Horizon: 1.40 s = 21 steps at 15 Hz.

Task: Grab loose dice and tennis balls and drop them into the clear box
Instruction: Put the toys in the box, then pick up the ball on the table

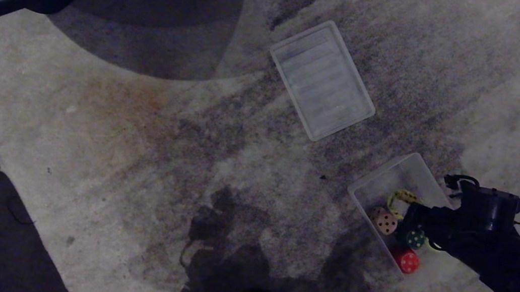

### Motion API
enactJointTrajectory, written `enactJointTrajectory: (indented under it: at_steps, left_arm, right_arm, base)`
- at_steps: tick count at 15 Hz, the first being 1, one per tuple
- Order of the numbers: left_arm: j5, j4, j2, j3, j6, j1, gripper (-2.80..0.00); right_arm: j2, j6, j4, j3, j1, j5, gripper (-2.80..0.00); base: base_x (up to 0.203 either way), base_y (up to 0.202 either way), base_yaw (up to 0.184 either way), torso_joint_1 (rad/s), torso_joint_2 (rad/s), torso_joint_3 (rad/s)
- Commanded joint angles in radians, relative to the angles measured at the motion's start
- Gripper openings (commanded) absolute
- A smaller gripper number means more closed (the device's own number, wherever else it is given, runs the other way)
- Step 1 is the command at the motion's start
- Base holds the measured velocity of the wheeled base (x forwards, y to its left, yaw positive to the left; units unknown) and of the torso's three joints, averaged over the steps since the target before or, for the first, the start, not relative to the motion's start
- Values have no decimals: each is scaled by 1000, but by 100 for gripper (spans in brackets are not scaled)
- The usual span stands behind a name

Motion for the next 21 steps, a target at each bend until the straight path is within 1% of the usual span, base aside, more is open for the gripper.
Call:
enactJointTrajectory:
  at_steps: [1,4,6,8,9,11,13,15,19,21]
  left_arm:
    - [1,-1,1,0,-2,0,-280]
    - [0,1,0,0,-2,0,-280]
    - [0,-1,1,0,-1,0,-280]
    - [0,0,0,0,-2,0,-280]
    - [0,-1,0,0,-2,0,-280]
    - [1,1,0,0,-1,0,-280]
    - [1,-1,1,0,-1,0,-280]
    - [0,-1,0,0,-1,0,-280]
    - [0,0,0,0,-2,0,-280]
    - [0,0,0,0,-1,0,-280]
  right_arm:
    - [7,-18,-10,2,-1,0,0]
    - [-29,-27,-3,38,-1,0,0]
    - [-112,-27,16,83,-1,4,0]
    - [-240,-24,58,157,-1,6,0]
    - [-312,-23,76,207,-1,8,-280]
    - [-456,-29,116,308,7,13,-280]
    - [-617,-40,219,368,14,12,-280]
    - [-795,-49,350,409,18,-3,-280]
    - [-1192,-81,703,472,20,-17,-280]
    - [-1372,-97,829,525,16,-13,-280]
  base:
    - [0,0,0,0,0,0]
    - [0,0,0,0,0,0]
    - [0,0,0,0,0,0]
    - [0,0,0,0,0,0]
    - [0,0,0,0,0,0]
    - [0,0,0,0,0,0]
    - [0,0,0,0,0,0]
    - [0,0,0,0,0,0]
    - [0,0,0,0,0,0]
    - [0,0,0,0,0,0]
